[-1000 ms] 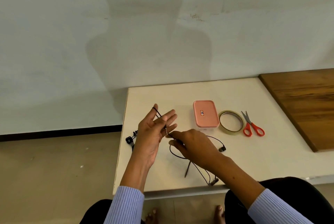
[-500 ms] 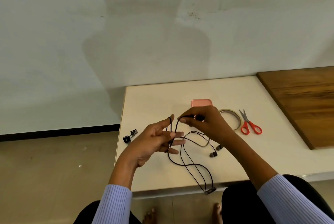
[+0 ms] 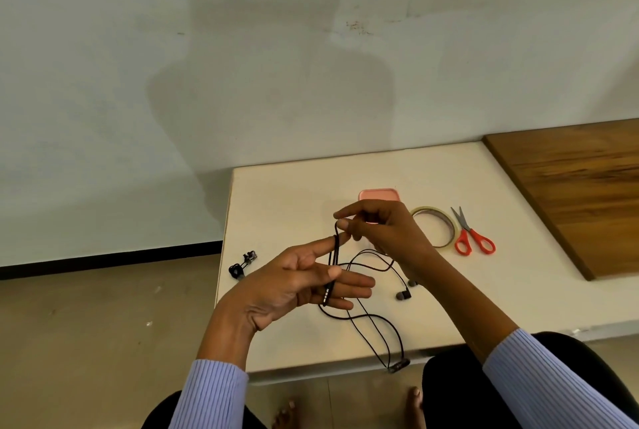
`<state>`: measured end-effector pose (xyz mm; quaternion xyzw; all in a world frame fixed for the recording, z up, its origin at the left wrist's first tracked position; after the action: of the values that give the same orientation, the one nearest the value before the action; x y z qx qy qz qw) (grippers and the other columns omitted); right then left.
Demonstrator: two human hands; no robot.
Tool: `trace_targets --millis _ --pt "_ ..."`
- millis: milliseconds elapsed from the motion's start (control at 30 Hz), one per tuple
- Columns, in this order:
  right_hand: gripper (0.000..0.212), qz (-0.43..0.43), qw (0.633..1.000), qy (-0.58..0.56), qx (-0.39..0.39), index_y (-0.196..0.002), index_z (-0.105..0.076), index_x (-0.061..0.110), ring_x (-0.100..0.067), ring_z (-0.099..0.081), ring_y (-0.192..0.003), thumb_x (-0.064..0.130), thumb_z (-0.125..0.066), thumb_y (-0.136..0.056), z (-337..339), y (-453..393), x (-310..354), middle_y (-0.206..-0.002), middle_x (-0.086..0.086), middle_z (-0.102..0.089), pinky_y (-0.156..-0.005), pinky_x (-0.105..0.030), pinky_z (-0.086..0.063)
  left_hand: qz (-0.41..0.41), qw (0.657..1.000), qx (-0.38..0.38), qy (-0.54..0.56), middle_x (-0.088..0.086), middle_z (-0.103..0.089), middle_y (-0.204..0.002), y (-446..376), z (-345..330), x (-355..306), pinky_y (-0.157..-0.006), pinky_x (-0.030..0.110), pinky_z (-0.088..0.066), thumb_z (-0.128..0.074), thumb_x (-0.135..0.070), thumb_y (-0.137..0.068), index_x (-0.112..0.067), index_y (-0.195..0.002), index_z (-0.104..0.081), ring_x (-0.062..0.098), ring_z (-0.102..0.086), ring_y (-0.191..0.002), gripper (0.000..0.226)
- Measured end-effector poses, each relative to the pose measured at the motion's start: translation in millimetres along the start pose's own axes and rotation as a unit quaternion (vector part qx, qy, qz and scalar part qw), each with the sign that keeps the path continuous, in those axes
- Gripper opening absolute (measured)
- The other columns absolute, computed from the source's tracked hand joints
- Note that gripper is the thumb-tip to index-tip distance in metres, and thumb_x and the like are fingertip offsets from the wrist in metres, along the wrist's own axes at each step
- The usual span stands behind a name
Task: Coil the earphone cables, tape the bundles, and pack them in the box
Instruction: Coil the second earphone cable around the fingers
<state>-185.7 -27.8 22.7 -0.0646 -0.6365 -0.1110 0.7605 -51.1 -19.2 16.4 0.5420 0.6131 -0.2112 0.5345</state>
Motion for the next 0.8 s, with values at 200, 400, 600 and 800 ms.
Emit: trace_targets --millis 200,400,600,800 --pt "0.013 -0.103 0.989 -0.079 0.076 -0.087 -0.076 0.015 -0.007 -0.031 -0.047 0.013 -0.063 -0.086 -7.9 3.3 -13.6 -0.062 -0.003 -0.051 -0.045 -0.020 -0.021 -0.004 0.998 0.056 0.018 0.026 -0.063 -0.118 6.4 -4.0 -3.0 -0.079 0.032 -0.056 -0.047 -0.012 -0.094 -0.024 -0.139 -0.039 0.036 -0.063 -0.109 0.048" --pt "0.020 -0.156 0.974 -0.133 0.095 -0.098 -0.073 0.013 -0.008 -0.026 -0.052 0.011 -0.055 -0.090 -17.7 10.1 -22.1 -0.071 -0.003 -0.052 -0.048 -0.022 -0.017 -0.025 0.998 0.051 0.041 0.027 -0.063 -0.117 7.2 -0.4 -5.9 -0.078 0.033 -0.057 -0.047 -0.011 -0.093 -0.022 -0.139 -0.041 0.036 -0.064 -0.108 0.048" --pt "0.027 -0.150 0.979 -0.073 0.119 -0.080 -0.067 0.011 -0.007 -0.031 -0.050 0.001 -0.044 -0.090 -41.7 21.0 -25.9 -0.055 0.004 -0.051 -0.047 -0.020 -0.022 -0.084 0.980 -0.063 0.167 0.030 -0.063 -0.115 -4.4 16.3 -15.6 -0.075 0.034 -0.059 -0.046 -0.006 -0.089 -0.013 -0.137 -0.040 0.035 -0.066 -0.104 0.049" --pt "0.028 -0.045 0.982 0.125 0.133 -0.063 -0.068 0.016 -0.002 -0.042 -0.046 0.022 -0.060 -0.090 -51.5 22.8 -11.6 -0.050 0.013 -0.058 -0.053 -0.012 -0.032 -0.137 0.937 -0.257 0.194 0.027 -0.066 -0.111 -9.2 47.2 -11.1 -0.089 0.037 -0.055 -0.045 -0.001 -0.095 -0.015 -0.147 -0.020 0.033 -0.066 -0.105 0.060"
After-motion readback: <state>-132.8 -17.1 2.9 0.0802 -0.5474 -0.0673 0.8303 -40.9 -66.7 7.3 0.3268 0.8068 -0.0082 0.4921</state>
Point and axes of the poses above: each hand's wrist, its own y-axis away from the middle knuckle, its own z-axis out of the back of the hand, x = y × z, the point moved 8 cm from there along -y, towards the middle knuckle
